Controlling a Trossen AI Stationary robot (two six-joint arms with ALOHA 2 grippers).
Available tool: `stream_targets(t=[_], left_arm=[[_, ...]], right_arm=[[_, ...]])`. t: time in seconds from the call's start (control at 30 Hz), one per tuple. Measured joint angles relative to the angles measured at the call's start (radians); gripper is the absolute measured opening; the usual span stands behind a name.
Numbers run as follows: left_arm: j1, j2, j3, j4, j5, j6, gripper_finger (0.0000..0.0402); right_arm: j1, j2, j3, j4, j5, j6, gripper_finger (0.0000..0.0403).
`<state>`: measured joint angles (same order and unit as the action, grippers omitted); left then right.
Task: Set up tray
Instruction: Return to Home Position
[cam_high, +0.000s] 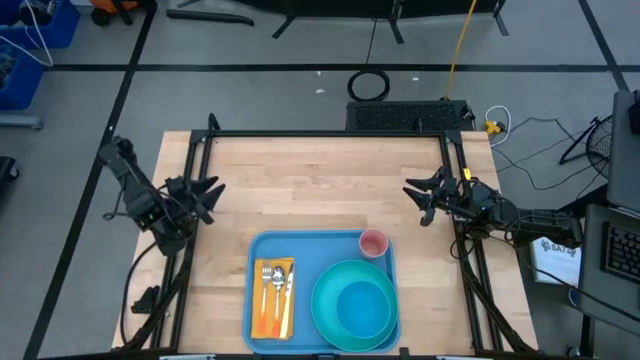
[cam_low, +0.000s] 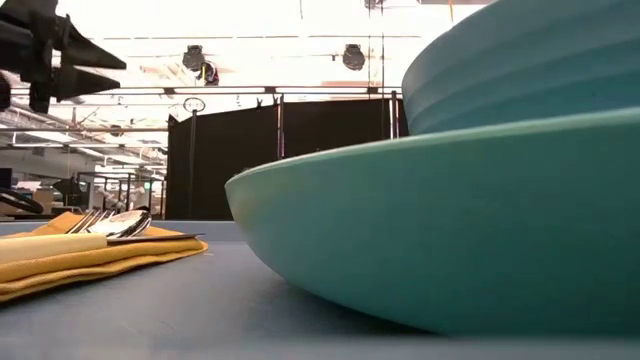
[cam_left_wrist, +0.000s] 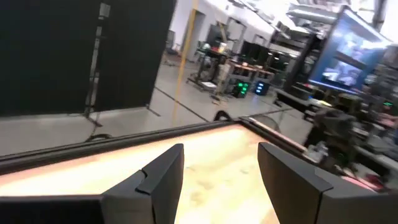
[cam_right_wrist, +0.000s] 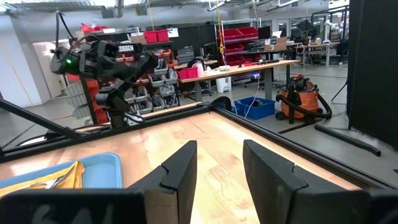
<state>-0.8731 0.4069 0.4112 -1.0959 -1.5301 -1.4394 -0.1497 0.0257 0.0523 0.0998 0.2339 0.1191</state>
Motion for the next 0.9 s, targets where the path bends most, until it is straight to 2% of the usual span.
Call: stream_targets(t=[0.2,0.3,0.37,0.4,0.47,0.53,0.6,0.67,0.77,0.83,0.9], left_arm=[[-0.091,0.007,-0.051,0.191,0.027,0.131,0.0209],[-0.14,0.007,-0.081,0.387,0.107,0.291,0.0209],[-0.158,0.007,-0.094,0.57,0.195,0.457,0.0209],[-0.16,0.007,-0.102,0.695,0.26,0.569,0.0209],[-0.151,0.007,-0.134,1.018,0.442,0.885,0.0209],[-0.126,0.016,-0.181,1.348,0.708,1.254,0.0209],[-0.097,0.014,-0.227,1.506,0.904,1.476,0.0209],[-0.057,-0.001,-0.27,1.547,0.91,1.531,0.0209],[0.06,-0.019,-0.357,1.61,0.819,1.482,0.0209],[0.172,-0.032,-0.402,1.608,0.896,1.405,0.0209],[0.285,-0.034,-0.398,1.597,1.059,1.344,0.0209]], right_arm=[[0.0,0.0,0.0,0.0,0.0,0.0,0.0123],[0.0,0.0,0.0,0.0,0.0,0.0,0.0123],[0.0,0.0,0.0,0.0,0.0,0.0,0.0123],[0.0,0.0,0.0,0.0,0.0,0.0,0.0123],[0.0,0.0,0.0,0.0,0.0,0.0,0.0123],[0.0,0.0,0.0,0.0,0.0,0.0,0.0123],[0.0,0.0,0.0,0.0,0.0,0.0,0.0123],[0.0,0.0,0.0,0.0,0.0,0.0,0.0123],[0.0,0.0,0.0,0.0,0.0,0.0,0.0123],[0.0,0.0,0.0,0.0,0.0,0.0,0.0123],[0.0,0.0,0.0,0.0,0.0,0.0,0.0123]])
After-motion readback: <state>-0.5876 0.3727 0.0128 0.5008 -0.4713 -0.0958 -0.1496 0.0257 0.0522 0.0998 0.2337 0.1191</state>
